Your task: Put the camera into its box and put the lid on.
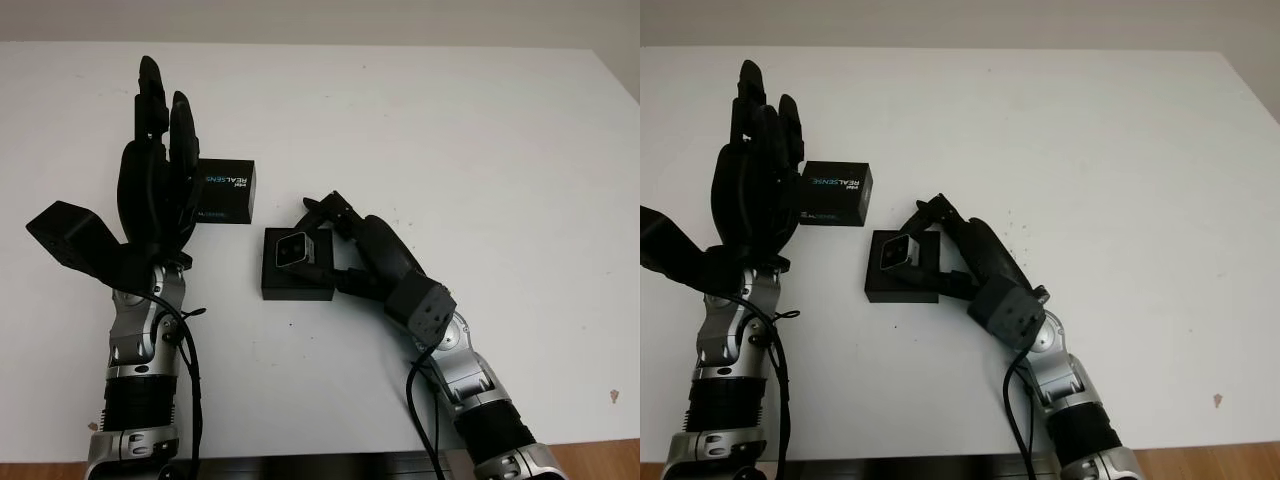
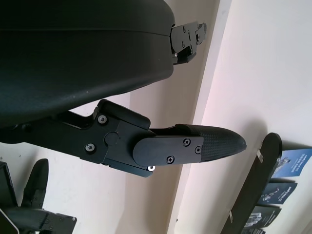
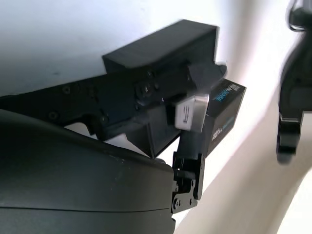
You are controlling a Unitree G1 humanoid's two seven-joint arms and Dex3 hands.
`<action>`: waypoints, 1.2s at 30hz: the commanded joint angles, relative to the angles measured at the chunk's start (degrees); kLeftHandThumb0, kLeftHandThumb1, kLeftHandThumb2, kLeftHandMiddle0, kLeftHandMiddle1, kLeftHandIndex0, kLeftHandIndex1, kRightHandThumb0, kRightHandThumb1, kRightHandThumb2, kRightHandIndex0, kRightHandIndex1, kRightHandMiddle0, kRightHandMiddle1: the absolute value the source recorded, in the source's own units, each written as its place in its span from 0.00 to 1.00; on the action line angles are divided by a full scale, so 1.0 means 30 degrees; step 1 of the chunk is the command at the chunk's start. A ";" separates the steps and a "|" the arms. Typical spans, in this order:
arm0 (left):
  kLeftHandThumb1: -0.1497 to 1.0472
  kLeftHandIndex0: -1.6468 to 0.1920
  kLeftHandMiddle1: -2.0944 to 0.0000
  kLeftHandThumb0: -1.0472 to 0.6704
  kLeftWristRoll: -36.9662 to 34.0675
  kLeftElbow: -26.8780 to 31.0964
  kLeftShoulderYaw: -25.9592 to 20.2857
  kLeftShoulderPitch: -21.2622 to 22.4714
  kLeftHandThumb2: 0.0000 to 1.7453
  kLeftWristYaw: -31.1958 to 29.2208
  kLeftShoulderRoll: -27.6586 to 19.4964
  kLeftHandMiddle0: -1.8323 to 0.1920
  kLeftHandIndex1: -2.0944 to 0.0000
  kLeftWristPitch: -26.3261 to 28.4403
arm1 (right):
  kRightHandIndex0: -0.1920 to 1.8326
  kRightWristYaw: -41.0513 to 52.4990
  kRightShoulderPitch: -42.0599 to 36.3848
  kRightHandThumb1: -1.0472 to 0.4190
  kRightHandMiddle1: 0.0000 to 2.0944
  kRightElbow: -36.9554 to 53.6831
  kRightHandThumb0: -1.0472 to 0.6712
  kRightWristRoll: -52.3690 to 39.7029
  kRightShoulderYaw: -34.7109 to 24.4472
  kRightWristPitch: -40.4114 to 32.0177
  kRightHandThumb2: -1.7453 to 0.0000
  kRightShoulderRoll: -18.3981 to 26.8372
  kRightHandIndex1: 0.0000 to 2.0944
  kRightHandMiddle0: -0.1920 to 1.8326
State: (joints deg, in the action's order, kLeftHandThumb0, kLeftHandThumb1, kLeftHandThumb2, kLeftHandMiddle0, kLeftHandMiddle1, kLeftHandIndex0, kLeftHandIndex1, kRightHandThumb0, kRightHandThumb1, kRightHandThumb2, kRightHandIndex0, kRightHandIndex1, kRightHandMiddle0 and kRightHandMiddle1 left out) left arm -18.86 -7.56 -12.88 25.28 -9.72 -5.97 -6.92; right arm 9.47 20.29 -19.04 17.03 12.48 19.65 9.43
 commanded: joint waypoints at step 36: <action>1.00 1.00 1.00 0.20 -0.0046 0.0407 -0.0079 -0.0212 0.24 -0.0156 -0.0178 1.00 1.00 -0.0014 | 0.04 -0.1906 0.0630 0.00 0.10 0.5387 0.13 0.9486 0.1721 0.4349 0.68 0.6712 0.02 0.06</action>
State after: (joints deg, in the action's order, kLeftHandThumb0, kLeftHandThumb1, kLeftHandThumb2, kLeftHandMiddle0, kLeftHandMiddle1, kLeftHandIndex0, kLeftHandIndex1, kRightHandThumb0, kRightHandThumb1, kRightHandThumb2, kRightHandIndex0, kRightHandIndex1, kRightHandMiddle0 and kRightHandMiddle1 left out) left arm -18.82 -7.43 -12.87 25.13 -9.80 -6.22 -6.47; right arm 3.30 21.57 -3.76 45.01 17.12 32.09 28.64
